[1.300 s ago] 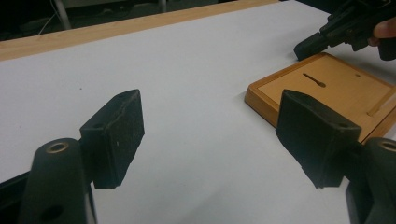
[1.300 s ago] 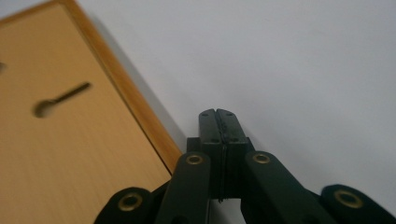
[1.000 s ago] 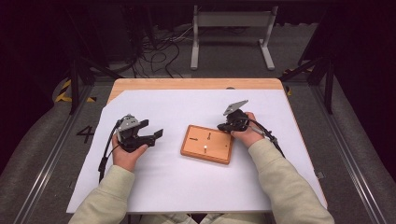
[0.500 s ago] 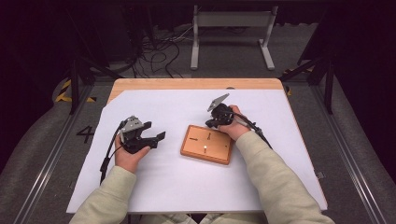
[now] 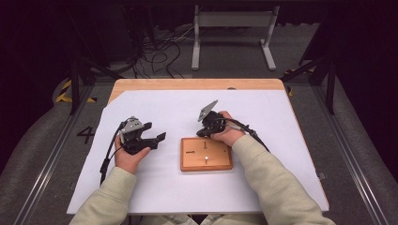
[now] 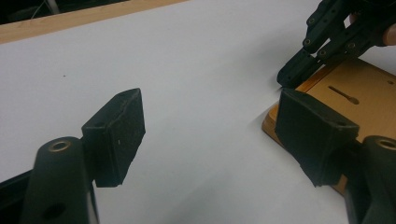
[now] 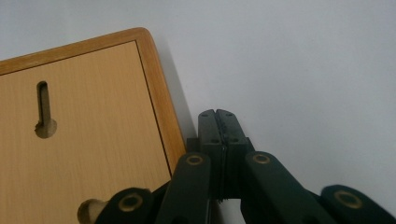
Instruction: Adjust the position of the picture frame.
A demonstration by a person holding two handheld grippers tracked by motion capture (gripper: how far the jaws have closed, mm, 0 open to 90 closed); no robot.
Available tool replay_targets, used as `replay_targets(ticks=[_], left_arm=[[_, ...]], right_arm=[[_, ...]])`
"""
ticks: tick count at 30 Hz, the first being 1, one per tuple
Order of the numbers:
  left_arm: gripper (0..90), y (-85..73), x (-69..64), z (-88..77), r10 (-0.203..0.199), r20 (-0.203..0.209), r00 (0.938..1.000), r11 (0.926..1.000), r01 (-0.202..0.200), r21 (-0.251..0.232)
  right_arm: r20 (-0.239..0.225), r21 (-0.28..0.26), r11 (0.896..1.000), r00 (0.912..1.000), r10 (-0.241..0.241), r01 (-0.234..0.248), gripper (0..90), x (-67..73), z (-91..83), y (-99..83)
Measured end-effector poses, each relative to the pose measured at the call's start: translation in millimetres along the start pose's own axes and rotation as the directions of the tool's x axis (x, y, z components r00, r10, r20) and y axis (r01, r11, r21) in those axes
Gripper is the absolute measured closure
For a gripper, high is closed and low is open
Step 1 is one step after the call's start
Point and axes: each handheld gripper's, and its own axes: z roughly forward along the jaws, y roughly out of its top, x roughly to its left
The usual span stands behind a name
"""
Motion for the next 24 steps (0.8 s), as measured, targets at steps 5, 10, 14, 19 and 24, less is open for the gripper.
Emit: replay_targets(ticks=[5,10,14,19,24], left_arm=[[24.5,0.2,-0.8,-1.2,-0.001,0.002,1.0,1.0,0.001,-0.002],[24.6,0.1,-1.7,2.0,0.002,0.004,1.0,1.0,-0.002,0.003],[24.6,1.4,-5.0,3.2,0.015,0.007,0.9999,0.9999,-0.015,0.002],[24.6,1.7,-8.5,2.7,0.027,0.011,0.9996,0.9996,-0.027,0.009],[24.5,4.8,-11.9,-3.2,0.035,0.023,0.9991,0.9993,-0.035,-0.011]], right_arm=[[0.094,0.021,0.998,0.9938,0.06,-0.062,90.0,-9.6,-23.5,-23.8],[0.082,0.039,0.992,0.9894,0.119,-0.123,90.0,-9.4,-36.8,-46.2],[0.076,0.037,0.991,0.9894,0.124,-0.127,90.0,-4.5,-39.1,-50.6],[0.134,0.002,0.993,0.9846,0.113,-0.114,90.0,-4.5,-44.7,-50.6],[0.209,-0.206,0.967,0.9589,0.192,-0.148,71.6,6.1,-82.2,-57.1]])
